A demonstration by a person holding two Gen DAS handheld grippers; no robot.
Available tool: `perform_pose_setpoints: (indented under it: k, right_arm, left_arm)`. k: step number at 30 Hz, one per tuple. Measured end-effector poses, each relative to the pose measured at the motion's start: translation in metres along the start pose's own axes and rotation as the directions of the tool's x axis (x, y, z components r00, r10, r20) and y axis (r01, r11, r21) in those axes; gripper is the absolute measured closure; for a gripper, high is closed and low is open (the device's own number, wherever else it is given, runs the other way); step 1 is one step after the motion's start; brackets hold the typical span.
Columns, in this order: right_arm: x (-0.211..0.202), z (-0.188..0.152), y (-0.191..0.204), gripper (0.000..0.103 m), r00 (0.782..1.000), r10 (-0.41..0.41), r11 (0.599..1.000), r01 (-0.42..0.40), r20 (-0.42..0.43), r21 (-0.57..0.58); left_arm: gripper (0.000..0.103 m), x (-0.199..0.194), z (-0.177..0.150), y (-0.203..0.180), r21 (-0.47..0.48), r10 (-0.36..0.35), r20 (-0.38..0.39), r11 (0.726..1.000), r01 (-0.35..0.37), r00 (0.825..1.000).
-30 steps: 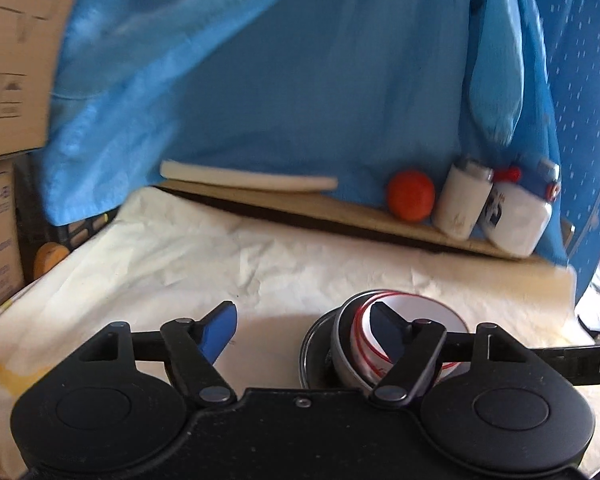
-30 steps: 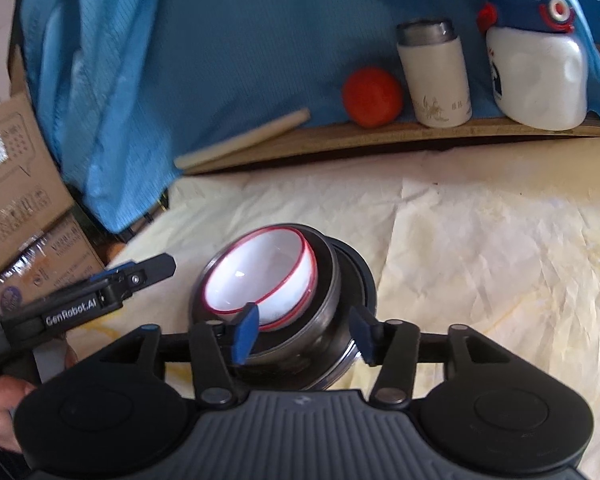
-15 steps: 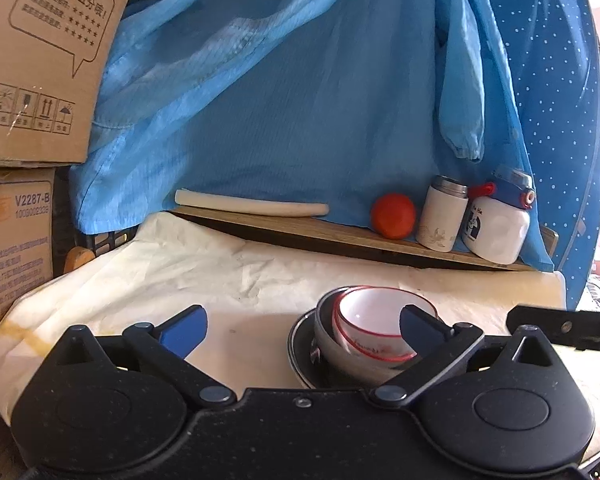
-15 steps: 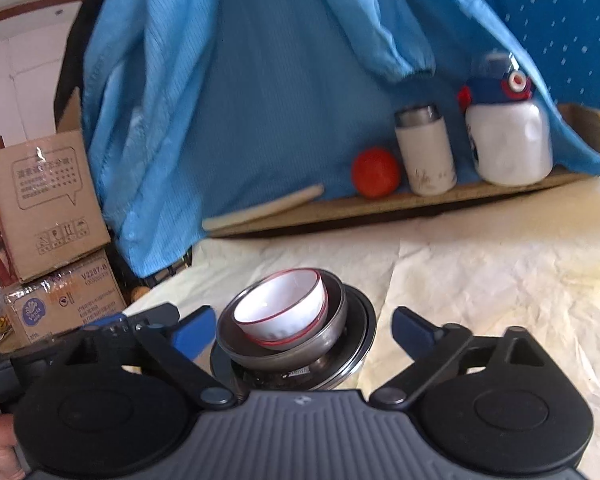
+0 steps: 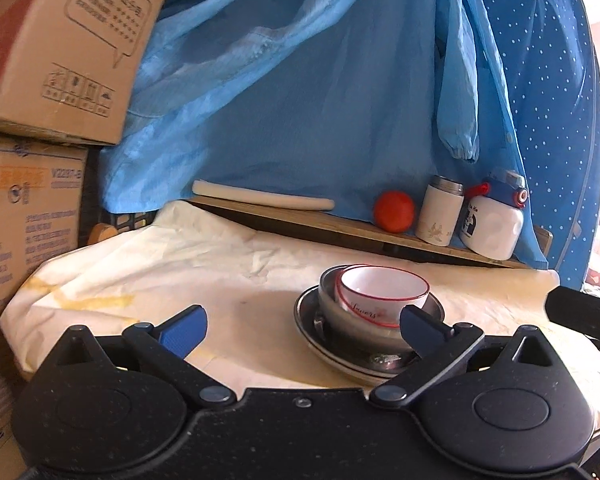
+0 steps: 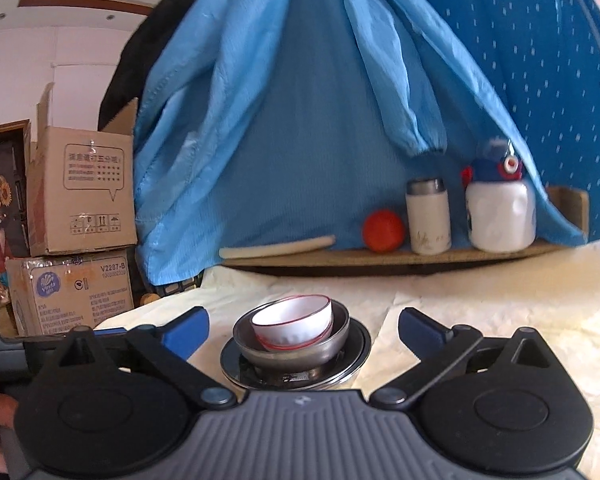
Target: Organize plates and bowls
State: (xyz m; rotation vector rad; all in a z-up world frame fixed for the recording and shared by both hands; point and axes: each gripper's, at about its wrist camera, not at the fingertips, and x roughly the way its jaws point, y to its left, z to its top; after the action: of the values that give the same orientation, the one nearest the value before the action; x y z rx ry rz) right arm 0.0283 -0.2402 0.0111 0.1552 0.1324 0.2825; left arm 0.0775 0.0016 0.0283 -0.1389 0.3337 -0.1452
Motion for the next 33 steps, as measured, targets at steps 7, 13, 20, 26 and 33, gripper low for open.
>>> perform_pose_setpoints:
  k: [7, 13, 20, 26, 33]
  right_arm:
    - [-0.013, -0.018, 0.009, 0.000, 0.995, -0.102, 0.995, 0.102, 0.019, -0.001]
    - [-0.018, -0.032, 0.014, 0.000, 0.986, -0.162, 0.987, 0.162, 0.050, 0.002]
    - [-0.015, -0.045, 0.021, 0.000, 0.974, -0.216, 0.975, 0.219, 0.074, -0.046]
    - [-0.011, -0.055, 0.020, 0.000, 0.969, -0.236, 0.971, 0.238, 0.073, -0.014]
    - [-0.006, -0.064, 0.017, 0.000, 0.965, -0.254, 0.967, 0.255, 0.065, -0.002]
  left_arm:
    - [0.001, -0.015, -0.015, -0.002, 0.025, 0.034, 0.036, 0.999, -0.035, 0.999]
    - [0.001, -0.024, -0.024, -0.003, 0.015, 0.042, 0.065, 0.999, -0.043, 0.997]
    - [0.001, -0.026, -0.033, 0.002, -0.017, 0.071, 0.074, 0.997, -0.070, 0.995]
    - [0.001, -0.023, -0.043, 0.004, -0.012, 0.105, 0.085, 0.994, -0.104, 0.991]
    - [0.001, -0.014, -0.054, 0.001, 0.018, 0.096, 0.046, 0.995, -0.097, 0.994]
